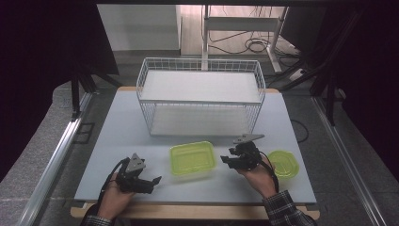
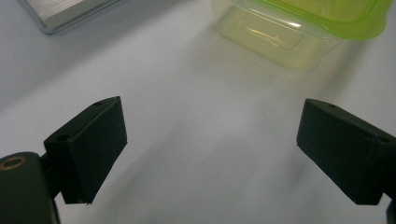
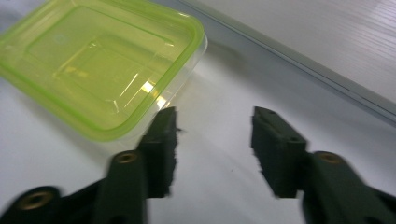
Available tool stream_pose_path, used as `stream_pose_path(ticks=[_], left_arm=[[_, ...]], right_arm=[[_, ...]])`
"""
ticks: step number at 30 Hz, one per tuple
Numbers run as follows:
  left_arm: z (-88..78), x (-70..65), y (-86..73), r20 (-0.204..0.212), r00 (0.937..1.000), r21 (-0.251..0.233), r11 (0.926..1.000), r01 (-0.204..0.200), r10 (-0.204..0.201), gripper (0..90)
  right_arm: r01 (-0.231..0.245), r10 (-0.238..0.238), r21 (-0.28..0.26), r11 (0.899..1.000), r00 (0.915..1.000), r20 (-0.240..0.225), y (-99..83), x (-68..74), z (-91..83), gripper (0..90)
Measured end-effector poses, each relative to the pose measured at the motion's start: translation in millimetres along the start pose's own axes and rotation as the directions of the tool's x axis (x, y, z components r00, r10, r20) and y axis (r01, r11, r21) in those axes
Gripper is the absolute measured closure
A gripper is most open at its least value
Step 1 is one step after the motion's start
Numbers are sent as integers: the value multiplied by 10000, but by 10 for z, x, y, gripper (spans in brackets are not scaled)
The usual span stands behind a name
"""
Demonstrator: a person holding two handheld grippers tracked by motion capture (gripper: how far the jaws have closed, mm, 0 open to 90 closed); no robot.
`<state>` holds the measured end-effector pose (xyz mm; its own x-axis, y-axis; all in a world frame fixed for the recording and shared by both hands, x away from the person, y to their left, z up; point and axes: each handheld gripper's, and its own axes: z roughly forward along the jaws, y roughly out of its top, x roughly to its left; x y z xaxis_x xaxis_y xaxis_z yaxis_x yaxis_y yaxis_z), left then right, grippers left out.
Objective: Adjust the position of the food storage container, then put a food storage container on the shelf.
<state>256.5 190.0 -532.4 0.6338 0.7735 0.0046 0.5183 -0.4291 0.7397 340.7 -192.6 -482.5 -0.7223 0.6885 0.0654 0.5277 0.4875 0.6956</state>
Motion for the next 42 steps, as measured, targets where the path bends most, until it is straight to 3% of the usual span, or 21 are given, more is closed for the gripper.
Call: stream_pose_path(ticks=[1,2,6,13,19,26,30,34,35,40,42], left_arm=[[1,0,0,-4,10000,6,10000,-20,20,83],[1,0,0,-3,10000,11,10000,-34,34,83],[6,-6,-2,-20,9999,18,9999,-114,114,82],[5,-9,0,10,9997,13,9997,-242,242,79],[-10,-21,5,74,9996,-237,9993,-277,279,76],[-9,-29,7,41,9991,-263,9987,-426,428,73],[-16,-26,5,26,9989,-306,9984,-471,472,72],[-15,-20,0,31,9992,-324,9987,-391,392,71],[-12,-21,-1,14,9992,-310,9987,-401,402,71],[-7,-25,3,-11,9987,-182,9986,-505,505,70],[-6,-28,5,-22,9986,-171,9985,-519,519,70]], right_arm=[[37,-38,-107,9999,9999,-125,-53,3,-32,366],[37,-38,-107,9999,9999,-125,-53,3,-32,366],[294,-304,-321,9991,9991,-302,-169,47,-69,203],[154,-182,-729,9972,9991,-380,-199,15,-61,33],[-118,45,-1240,9922,9983,-584,-162,14,-79,4],[-349,190,-1253,9915,9919,-1254,-115,8,14,15],[-391,235,-1148,9926,9907,-1343,-87,32,72,17],[-712,577,-1001,9924,9896,-1317,-26,29,142,18],[-894,749,-890,9920,9852,-1542,5,7,172,19],[-1305,1193,-579,9897,9787,-1669,48,-7,207,72],[-1612,1485,-524,9855,9703,-1911,64,-24,226,122]])
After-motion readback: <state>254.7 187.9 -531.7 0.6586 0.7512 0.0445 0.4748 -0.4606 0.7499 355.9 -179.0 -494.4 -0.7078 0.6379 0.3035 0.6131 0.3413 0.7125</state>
